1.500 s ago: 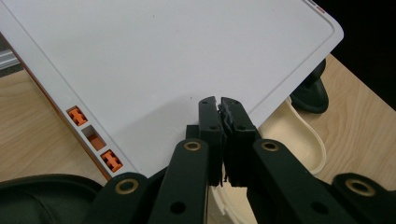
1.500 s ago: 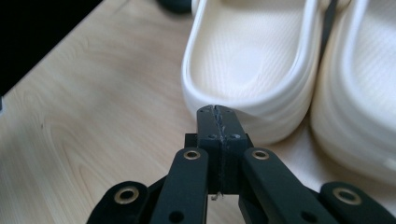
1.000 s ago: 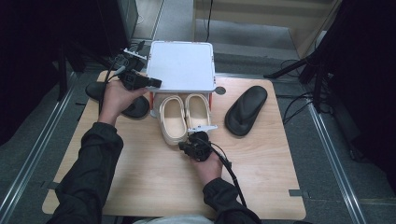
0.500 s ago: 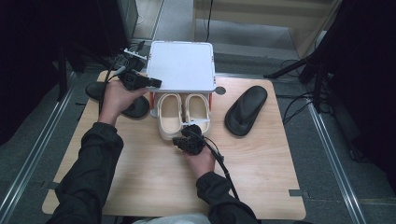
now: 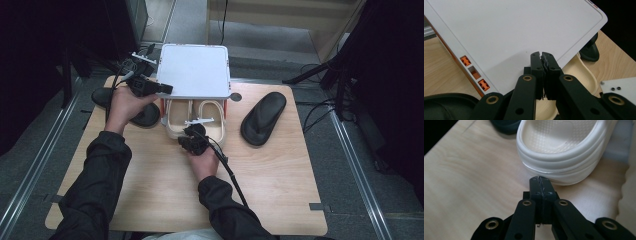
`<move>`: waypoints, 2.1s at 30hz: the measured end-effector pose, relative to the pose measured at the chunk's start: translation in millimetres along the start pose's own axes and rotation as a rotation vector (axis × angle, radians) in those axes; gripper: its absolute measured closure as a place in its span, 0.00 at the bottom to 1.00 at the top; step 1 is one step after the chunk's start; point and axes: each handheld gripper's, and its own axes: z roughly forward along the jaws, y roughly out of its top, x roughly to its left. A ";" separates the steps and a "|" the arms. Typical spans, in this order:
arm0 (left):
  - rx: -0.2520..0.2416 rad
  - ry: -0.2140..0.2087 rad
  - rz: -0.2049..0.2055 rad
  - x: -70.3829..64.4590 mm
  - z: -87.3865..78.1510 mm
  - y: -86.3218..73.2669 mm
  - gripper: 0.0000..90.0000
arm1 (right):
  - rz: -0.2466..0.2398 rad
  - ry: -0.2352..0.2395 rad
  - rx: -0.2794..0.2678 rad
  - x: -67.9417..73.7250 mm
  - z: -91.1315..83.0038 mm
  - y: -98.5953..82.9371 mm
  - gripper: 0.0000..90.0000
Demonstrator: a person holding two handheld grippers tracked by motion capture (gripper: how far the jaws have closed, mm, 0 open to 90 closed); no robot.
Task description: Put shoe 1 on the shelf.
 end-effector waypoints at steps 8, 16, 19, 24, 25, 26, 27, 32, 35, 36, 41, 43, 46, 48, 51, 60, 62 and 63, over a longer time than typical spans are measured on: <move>0.002 0.011 0.007 -1.7 0.2 0.3 0.98 | 0.013 -0.062 -0.030 -3.2 13.5 25.6 1.00; 0.004 0.022 0.014 -3.9 0.9 0.7 0.99 | 0.029 -0.087 -0.018 -2.3 27.9 40.2 1.00; 0.004 0.019 0.013 -3.2 0.6 0.6 0.99 | 0.021 -0.096 -0.015 -0.9 30.7 41.6 1.00; 0.002 0.015 0.007 -1.9 0.1 0.3 0.99 | 0.015 -0.056 -0.029 3.2 22.2 39.6 1.00; 0.002 0.015 0.007 -1.9 0.1 0.3 0.99 | 0.011 -0.047 -0.032 4.3 18.4 38.3 1.00; 0.003 0.011 0.007 -1.3 0.0 0.2 0.99 | 0.011 -0.035 -0.039 5.7 12.6 36.1 1.00; 0.002 0.011 0.005 -1.3 0.1 0.2 0.99 | -0.001 -0.031 -0.046 6.7 9.1 34.6 1.00; 0.003 0.016 0.007 -2.1 0.2 0.4 0.99 | -0.040 0.024 -0.072 10.5 -19.1 23.5 1.00; 0.004 0.017 0.007 -2.1 0.2 0.4 0.99 | -0.061 0.045 -0.074 11.1 -34.0 17.1 1.00; 0.003 0.015 0.005 -1.9 0.2 0.4 0.99 | -0.074 0.048 -0.073 10.3 -40.2 14.6 1.00; 0.003 0.015 0.006 -2.0 0.2 0.4 0.99 | -0.087 0.054 -0.063 4.0 -58.2 6.5 1.00; 0.001 0.015 0.004 -1.9 0.2 0.2 0.99 | -0.076 0.062 -0.064 -5.3 -71.1 -1.2 1.00; 0.000 0.014 0.003 -1.8 0.2 0.0 0.99 | -0.071 0.060 -0.060 -12.4 -80.1 -7.0 1.00; 0.000 0.016 0.003 -2.1 0.2 0.1 0.99 | -0.066 0.057 -0.062 -18.5 -86.2 -10.5 1.00; 0.000 0.017 0.004 -2.3 0.3 0.1 0.99 | -0.071 0.047 -0.060 -22.9 -91.0 -13.9 1.00; -0.001 0.017 0.004 -2.3 0.2 -0.1 0.99 | -0.068 0.015 -0.043 -45.0 -106.4 -28.9 1.00; -0.003 0.014 0.000 -1.8 0.2 -0.5 0.99 | -0.064 0.008 -0.039 -49.9 -109.1 -34.2 1.00; -0.003 0.014 0.000 -1.8 0.2 -0.5 0.99 | -0.064 0.011 -0.038 -51.2 -109.6 -35.4 1.00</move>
